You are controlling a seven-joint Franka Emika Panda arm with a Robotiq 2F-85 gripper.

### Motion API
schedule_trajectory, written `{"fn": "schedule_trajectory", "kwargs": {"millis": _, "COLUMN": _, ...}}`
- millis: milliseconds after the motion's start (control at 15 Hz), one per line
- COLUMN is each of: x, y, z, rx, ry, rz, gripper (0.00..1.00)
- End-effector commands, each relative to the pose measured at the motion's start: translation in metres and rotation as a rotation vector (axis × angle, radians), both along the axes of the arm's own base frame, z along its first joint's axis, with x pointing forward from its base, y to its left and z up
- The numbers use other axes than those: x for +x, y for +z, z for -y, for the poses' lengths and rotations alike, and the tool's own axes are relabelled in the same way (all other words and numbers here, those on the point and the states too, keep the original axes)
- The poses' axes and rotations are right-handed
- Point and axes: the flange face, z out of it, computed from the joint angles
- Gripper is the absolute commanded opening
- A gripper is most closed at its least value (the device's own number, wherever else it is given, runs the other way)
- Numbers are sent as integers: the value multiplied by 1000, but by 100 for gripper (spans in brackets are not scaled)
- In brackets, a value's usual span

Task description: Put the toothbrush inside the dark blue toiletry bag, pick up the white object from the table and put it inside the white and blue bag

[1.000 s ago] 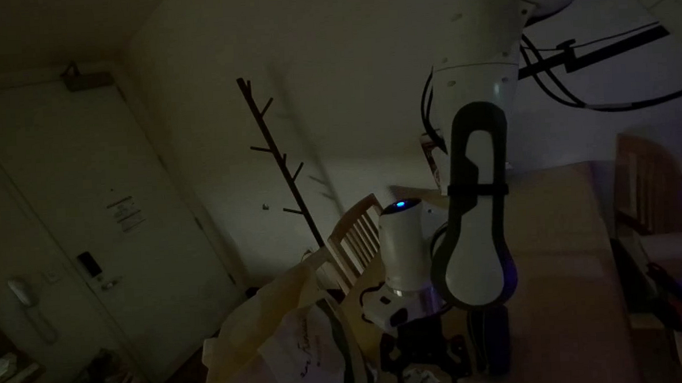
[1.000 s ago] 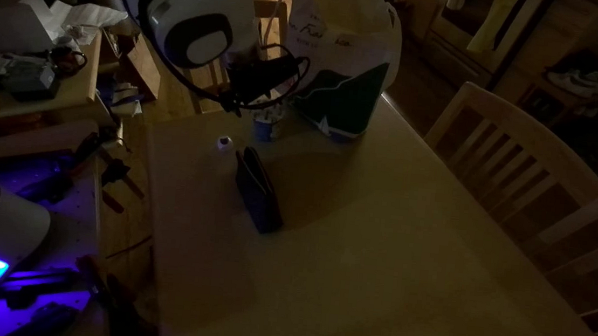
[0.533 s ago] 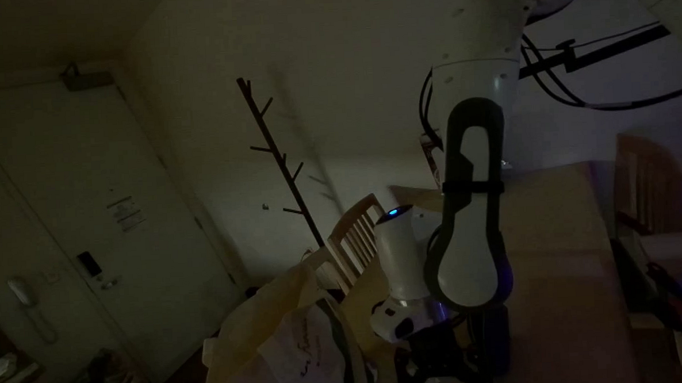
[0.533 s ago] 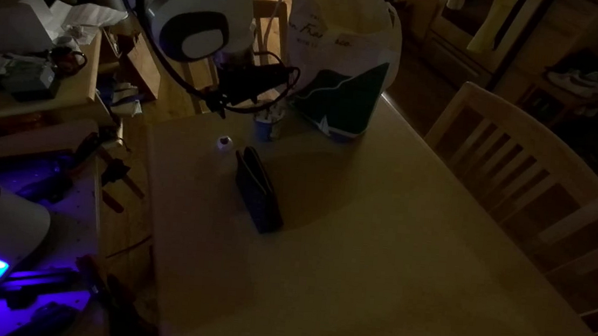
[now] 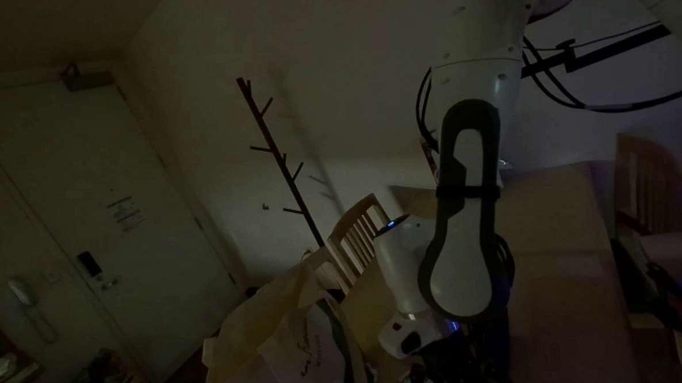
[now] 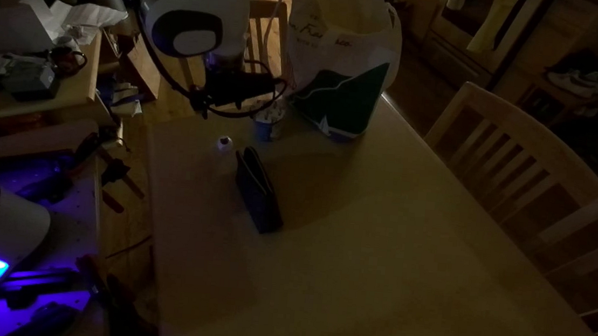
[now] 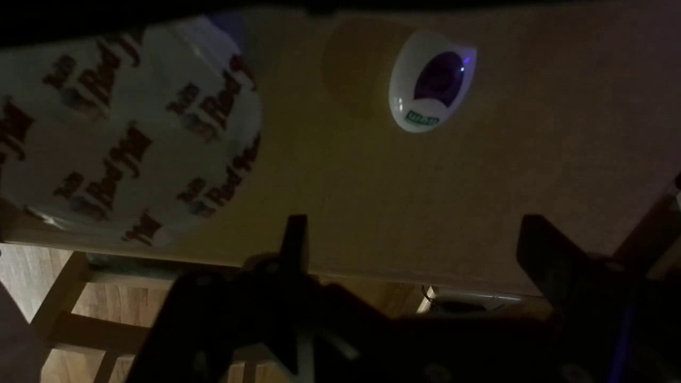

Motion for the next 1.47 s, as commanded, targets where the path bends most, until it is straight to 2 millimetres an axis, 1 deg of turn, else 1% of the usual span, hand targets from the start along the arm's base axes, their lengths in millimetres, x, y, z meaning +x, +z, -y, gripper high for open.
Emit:
{"fn": "schedule_trajectory", "kwargs": {"millis": 0, "x": -8, "y": -5, "z": 10, "rx": -31, "ry": -26, "rz": 1, "gripper": 100}}
{"fn": "schedule_trajectory", "kwargs": {"millis": 200, "x": -13, "y": -16, "z": 22, "rx": -72, "ry": -78, "rz": -40, "gripper": 100}}
{"fn": "schedule_trajectory", "kwargs": {"millis": 333, "x": -13, "y": -21, "z": 26, "rx": -83, "ry": -91, "rz": -45, "gripper": 100}}
{"fn": "schedule_trajectory", "kwargs": {"millis": 467, "x": -9, "y": -25, "z": 24, "rx": -52, "ry": -98, "rz": -46, "gripper": 100}}
{"fn": "schedule_trajectory", "kwargs": {"millis": 867, "x": -9, "y": -35, "z": 17, "rx": -14, "ry": -179, "rz": -56, "gripper": 100}}
{"fn": "schedule_trajectory", "kwargs": {"millis": 1200, "x": -9, "y": -40, "z": 23, "rx": -86, "ry": -266, "rz": -49, "gripper": 100}}
{"fn": "schedule_trajectory", "kwargs": {"millis": 1400, "x": -9, "y": -43, "z": 23, "rx": -109, "ry": -305, "rz": -65, "gripper": 100}}
